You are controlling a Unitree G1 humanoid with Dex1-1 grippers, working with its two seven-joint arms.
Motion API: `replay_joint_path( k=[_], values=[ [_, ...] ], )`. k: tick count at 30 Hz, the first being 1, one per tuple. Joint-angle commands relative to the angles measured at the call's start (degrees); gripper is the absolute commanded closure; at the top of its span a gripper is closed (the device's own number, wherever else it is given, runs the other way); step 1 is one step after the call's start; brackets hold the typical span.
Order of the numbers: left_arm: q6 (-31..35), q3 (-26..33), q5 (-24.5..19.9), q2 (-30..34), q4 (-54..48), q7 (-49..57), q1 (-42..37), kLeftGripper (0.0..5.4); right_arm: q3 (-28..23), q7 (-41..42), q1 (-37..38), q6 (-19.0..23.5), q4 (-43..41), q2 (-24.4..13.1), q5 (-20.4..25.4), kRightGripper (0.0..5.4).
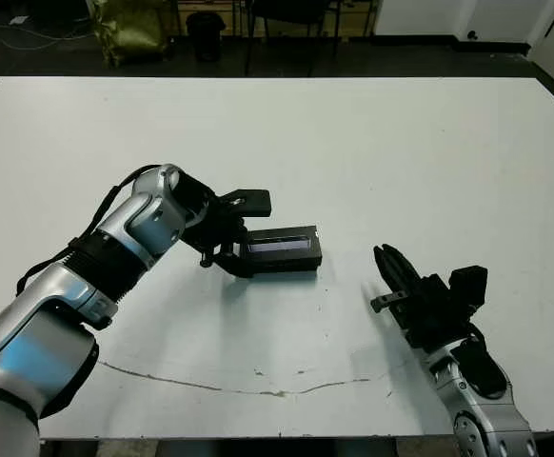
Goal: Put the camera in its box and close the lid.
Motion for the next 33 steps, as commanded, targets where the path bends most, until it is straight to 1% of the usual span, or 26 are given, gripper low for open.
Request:
replay_joint_path(
  k=[1,3,6,9,11,13,16,20,25,29,32,33],
  values=[
    [2.73,-1.91,2.11,-0.26,1.04,3.01,5.86,3.01,0.05,-0.86,0.62,1.74,-0.33,-0.36,-0.81,5.4],
    [1.48,-1.35,2.19,0.06,0.01,4.32,6.41,3.01,0.02,-0.77,0.57,1.8,-0.37,-0.42,-0.7,5.4],
    [-6.16,-1.8,2.79,1.52,-0.44,4.22,6.18,2.44,0.0,-0.47,0.52,0.72,0.19,-0.43,-0.86,5.4],
    [-8.15,-0.16,1.29,1.97,-0.65,3.32,5.8,1.7,-0.13,0.05,0.38,-0.07,0.7,-0.58,-0.88,5.4],
    [-7.43,1.45,0.23,2.37,-2.25,2.99,5.87,1.23,-0.22,0.53,0.28,-0.86,1.15,-0.59,-0.82,5.4],
    [-7.82,4.06,-2.37,3.0,-3.9,1.7,6.23,0.75,-0.25,0.89,0.14,-1.44,1.55,-0.83,-1.15,5.4],
    [-12.17,8.75,-7.46,4.41,-6.49,-0.22,7.66,0.02,-0.39,1.21,-0.04,-1.51,1.89,-0.87,-0.98,5.4],
    [-11.54,13.95,-13.83,6.23,-10.74,-2.81,9.22,0.01,-0.52,1.53,-0.27,-1.54,2.34,-0.45,-0.42,5.4],
    [-9.06,18.26,-18.4,8.64,-16.11,-2.52,11.53,0.01,-0.22,0.97,-0.11,-0.79,1.56,-0.47,-0.83,5.4],
    [-5.2,22.99,-23.45,9.59,-17.24,-1.81,13.36,0.01,-0.26,0.89,0.0,-0.66,1.56,-0.34,-0.7,5.4],
    [-2.85,28.08,-28.34,9.66,-19.67,0.17,15.85,0.01,-0.26,1.01,0.02,-1.02,1.52,-0.4,-0.84,5.4],
    [-0.8,30.44,-30.18,9.45,-22.18,2.54,17.38,0.01,-0.22,1.04,-0.04,-1.18,1.43,-0.49,-1.01,5.4]
  ],
)
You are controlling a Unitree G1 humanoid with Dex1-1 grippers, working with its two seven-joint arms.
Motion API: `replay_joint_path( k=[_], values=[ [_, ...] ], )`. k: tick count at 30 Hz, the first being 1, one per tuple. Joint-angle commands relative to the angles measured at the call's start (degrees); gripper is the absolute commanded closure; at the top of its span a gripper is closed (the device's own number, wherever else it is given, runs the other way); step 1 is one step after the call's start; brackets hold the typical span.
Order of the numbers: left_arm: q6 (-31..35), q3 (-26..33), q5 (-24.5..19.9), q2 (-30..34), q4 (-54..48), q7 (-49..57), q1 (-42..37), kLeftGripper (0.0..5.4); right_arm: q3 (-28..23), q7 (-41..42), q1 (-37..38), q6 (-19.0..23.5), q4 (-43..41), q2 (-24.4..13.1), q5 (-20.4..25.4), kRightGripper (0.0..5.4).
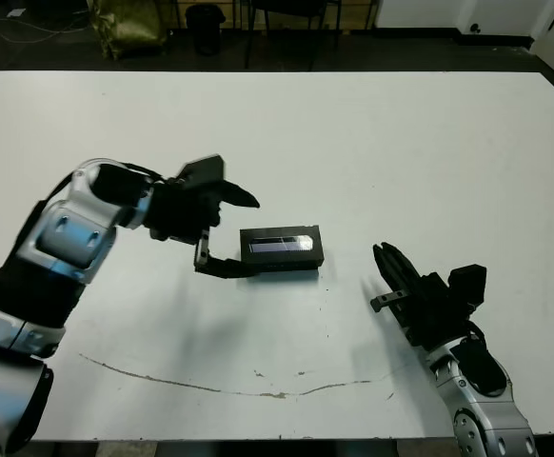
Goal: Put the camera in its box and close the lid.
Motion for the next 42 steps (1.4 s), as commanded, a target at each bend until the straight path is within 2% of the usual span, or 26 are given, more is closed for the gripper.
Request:
replay_joint_path(
  k=[1,4,6,8,10,15,18,26,28,31,34,42],
  values=[
    [6.01,6.94,-5.48,-0.15,-6.54,6.63,5.41,0.01,-0.11,-0.18,0.53,0.39,0.14,-0.41,-0.48,5.4],
    [11.93,15.91,-12.91,-6.08,-15.41,19.87,12.24,0.01,-0.22,0.81,-0.22,-1.28,0.87,-0.32,-0.08,5.4],
    [11.58,19.98,-15.02,-12.61,-21.96,31.03,17.73,0.1,-0.55,3.03,-1.59,-3.87,3.2,0.11,1.48,5.4],
    [8.23,20.94,-13.51,-19.37,-28.43,41.78,23.3,0.41,-0.54,3.77,-2.79,-4.55,4.07,0.58,2.47,5.4],
    [4.72,19.74,-11.89,-23.78,-32.13,47.8,27.49,0.93,-0.21,3.47,-3.48,-4.32,3.8,0.95,2.65,5.4],
    [-5.11,12.74,-4.7,-27.16,-35.37,53.25,36.11,2.11,0.72,4.63,-4.98,-6.4,5.2,1.47,2.31,5.4],
    [-7.68,10.02,-2.8,-28.72,-36.15,56.29,39.65,2.85,1.76,5.09,-6.77,-5.97,5.19,1.69,2.01,5.4],
    [-14.21,9.48,-2.23,-31.14,-35.45,61.26,42.84,4.85,8.0,1.39,-14.03,2.77,1.8,3.05,-2.08,5.4],
    [-14.05,8.96,-0.15,-31.23,-35.97,63.56,43.28,5.39,10.15,0.37,-15.75,4.66,2.23,3.36,-4.44,5.4],
    [-12.16,7.42,3.66,-31.74,-36.97,67.86,43.58,5.39,12.68,-0.56,-17.76,4.19,4.64,4.13,-8.0,5.4],
    [-12.08,6.14,7.16,-32.18,-35.76,70.88,42.4,5.39,13.94,-1.74,-19.04,5.92,5.78,5.39,-9.77,5.4],
    [-6.24,5.25,11.7,-30.7,-32.96,73.2,37.08,5.39,13.26,-2.37,-20.46,7.25,8.1,6.83,-10.1,5.4]
  ],
)
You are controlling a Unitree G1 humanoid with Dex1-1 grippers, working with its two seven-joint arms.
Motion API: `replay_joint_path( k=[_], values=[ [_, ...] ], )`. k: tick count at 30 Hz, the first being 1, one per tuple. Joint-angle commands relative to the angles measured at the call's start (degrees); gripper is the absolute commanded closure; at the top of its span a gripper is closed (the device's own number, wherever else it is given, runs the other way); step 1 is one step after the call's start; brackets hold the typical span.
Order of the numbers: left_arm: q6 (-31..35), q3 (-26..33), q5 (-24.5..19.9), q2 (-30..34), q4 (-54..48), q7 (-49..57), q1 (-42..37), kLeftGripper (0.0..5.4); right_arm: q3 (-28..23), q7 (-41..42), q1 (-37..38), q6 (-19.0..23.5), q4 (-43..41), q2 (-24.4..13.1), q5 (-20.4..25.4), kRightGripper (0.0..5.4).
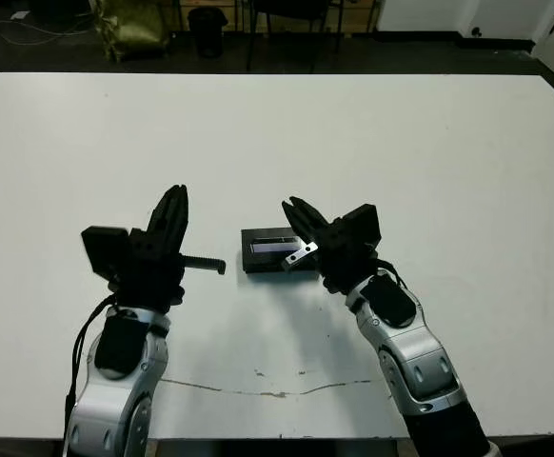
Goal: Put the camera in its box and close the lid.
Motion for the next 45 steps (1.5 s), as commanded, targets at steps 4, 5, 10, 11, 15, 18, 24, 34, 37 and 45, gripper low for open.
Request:
replay_joint_path(
  k=[4,5,10,11,15,18,24,34,37,45],
  values=[
    [3.44,-0.52,1.82,4.28,4.01,-3.46,-4.33,5.39,-1.41,-0.64,-0.64,2.96,2.24,0.09,-0.09,5.4],
    [4.1,-0.61,1.82,4.79,4.32,-4.1,-5.17,5.39,-1.54,-0.62,-0.63,3.19,2.25,0.02,-0.08,5.4],
    [7.33,-1.62,2.61,7.54,5.18,-7.18,-9.45,5.39,-2.56,-1.03,-0.09,5.28,1.07,-0.13,0.23,5.4],
    [7.87,-1.89,2.97,8.11,5.45,-7.68,-10.28,5.39,-2.83,-0.89,0.08,5.03,1.05,-0.28,0.36,5.4],
    [9.32,-2.75,3.76,10.08,6.35,-9.87,-12.32,5.39,-3.54,-0.78,0.58,4.38,1.03,-0.68,0.26,5.4],
    [10.37,-3.78,4.89,11.43,6.55,-11.27,-13.2,5.39,-3.93,-0.78,1.01,4.43,0.78,-1.0,0.33,5.4],
    [11.95,-2.88,4.96,10.98,5.2,-10.68,-12.57,5.39,-4.22,-0.58,2.21,5.25,0.18,-1.36,0.66,5.4],
    [12.47,9.36,1.57,11.12,-1.73,-7.11,-11.18,5.39,-1.27,-0.62,4.21,4.21,-0.16,-1.3,-1.33,5.4],
    [11.34,13.2,0.16,11.86,-3.26,-7.47,-9.64,5.39,-0.74,-0.6,4.23,3.53,0.07,-1.06,-1.49,5.4],
    [9.06,17.19,-1.24,13.33,-4.66,-8.01,-4.65,5.39,-0.93,0.01,3.21,3.96,0.19,-0.53,-0.74,5.4]
  ],
)
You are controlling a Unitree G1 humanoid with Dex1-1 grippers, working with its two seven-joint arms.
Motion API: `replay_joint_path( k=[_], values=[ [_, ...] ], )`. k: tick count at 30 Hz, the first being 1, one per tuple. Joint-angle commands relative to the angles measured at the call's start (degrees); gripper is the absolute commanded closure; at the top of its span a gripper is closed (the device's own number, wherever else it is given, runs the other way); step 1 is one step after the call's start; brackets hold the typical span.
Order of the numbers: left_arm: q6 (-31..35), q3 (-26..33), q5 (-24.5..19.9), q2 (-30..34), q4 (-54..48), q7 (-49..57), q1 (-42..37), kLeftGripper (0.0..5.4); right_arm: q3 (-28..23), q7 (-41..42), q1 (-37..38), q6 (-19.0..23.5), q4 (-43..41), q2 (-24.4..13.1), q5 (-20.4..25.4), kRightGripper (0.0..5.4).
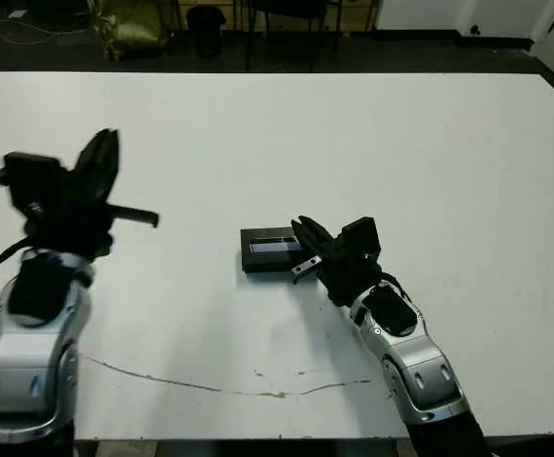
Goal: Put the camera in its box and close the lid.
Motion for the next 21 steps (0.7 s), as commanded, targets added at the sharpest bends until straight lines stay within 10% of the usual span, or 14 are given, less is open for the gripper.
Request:
replay_joint_path(
  k=[1,21],
  values=[
    [-0.59,0.49,-0.3,0.74,0.39,-0.35,2.64,5.39,-0.48,0.4,-0.54,0.86,0.51,-0.09,0.54,5.4],
    [-2.0,-1.15,-0.04,0.63,1.03,0.63,4.04,5.39,3.02,1.01,-2.37,3.09,9.1,-0.96,-3.67,5.4]
  ],
)
